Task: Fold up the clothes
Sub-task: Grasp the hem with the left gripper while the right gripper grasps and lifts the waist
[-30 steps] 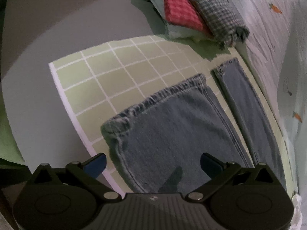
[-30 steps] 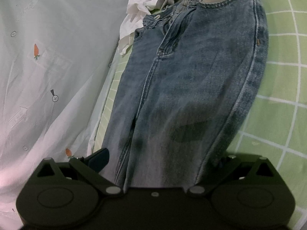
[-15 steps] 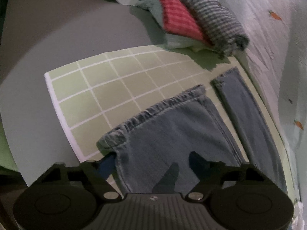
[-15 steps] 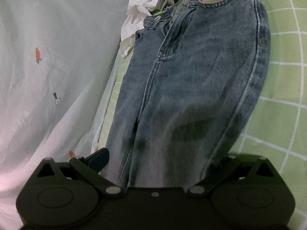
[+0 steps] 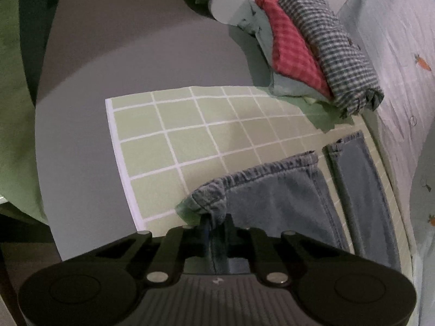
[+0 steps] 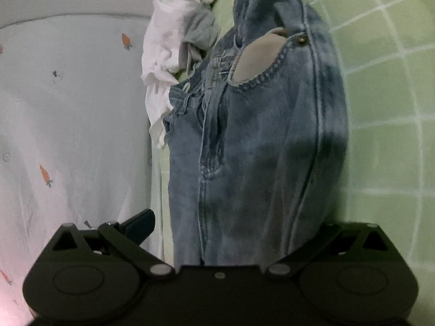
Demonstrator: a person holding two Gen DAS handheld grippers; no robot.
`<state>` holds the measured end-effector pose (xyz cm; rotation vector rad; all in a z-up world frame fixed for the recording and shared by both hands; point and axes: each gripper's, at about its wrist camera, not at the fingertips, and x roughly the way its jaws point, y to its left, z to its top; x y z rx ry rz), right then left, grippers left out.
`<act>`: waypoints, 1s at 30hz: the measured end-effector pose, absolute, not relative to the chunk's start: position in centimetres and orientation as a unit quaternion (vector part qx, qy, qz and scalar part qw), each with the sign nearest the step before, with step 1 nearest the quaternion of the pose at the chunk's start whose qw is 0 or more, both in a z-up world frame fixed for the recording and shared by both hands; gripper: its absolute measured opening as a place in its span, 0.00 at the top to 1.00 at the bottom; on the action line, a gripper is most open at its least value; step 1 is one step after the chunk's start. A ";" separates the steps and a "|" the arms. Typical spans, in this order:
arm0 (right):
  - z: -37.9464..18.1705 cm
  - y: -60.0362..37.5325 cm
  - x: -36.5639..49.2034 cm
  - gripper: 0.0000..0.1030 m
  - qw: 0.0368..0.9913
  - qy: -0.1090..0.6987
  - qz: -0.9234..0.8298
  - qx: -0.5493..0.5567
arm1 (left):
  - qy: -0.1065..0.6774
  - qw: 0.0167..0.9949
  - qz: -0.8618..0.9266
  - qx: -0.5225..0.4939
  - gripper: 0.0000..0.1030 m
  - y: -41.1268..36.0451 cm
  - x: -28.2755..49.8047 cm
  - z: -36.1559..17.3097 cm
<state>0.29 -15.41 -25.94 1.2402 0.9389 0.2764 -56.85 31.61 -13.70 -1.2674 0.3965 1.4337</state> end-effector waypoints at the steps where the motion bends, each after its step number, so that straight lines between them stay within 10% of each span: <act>1: -25.8 -15.6 0.9 0.00 0.707 0.427 0.128 0.549 | 0.165 0.559 0.608 -0.539 0.90 31.5 -56.6 -13.5; 16: -24.2 -21.4 4.4 0.00 0.779 0.399 0.069 0.478 | 0.138 0.596 0.614 -0.499 0.95 31.3 -53.2 -9.7; 18: -24.4 -21.7 4.8 0.13 0.773 0.408 0.056 0.483 | 0.135 0.602 0.614 -0.493 0.95 31.4 -52.8 -9.3; 20: -24.4 -21.9 5.4 0.62 0.769 0.426 0.036 0.476 | 0.132 0.607 0.613 -0.487 0.96 31.5 -52.4 -8.9; 22: -24.3 -22.2 5.2 0.84 0.764 0.426 0.025 0.483 | 0.130 0.613 0.613 -0.482 0.96 31.6 -52.0 -8.4; 30: -20.5 -23.6 2.7 0.85 0.805 0.390 0.053 0.445 | 0.148 0.625 0.624 -0.445 0.96 30.7 -52.8 -6.5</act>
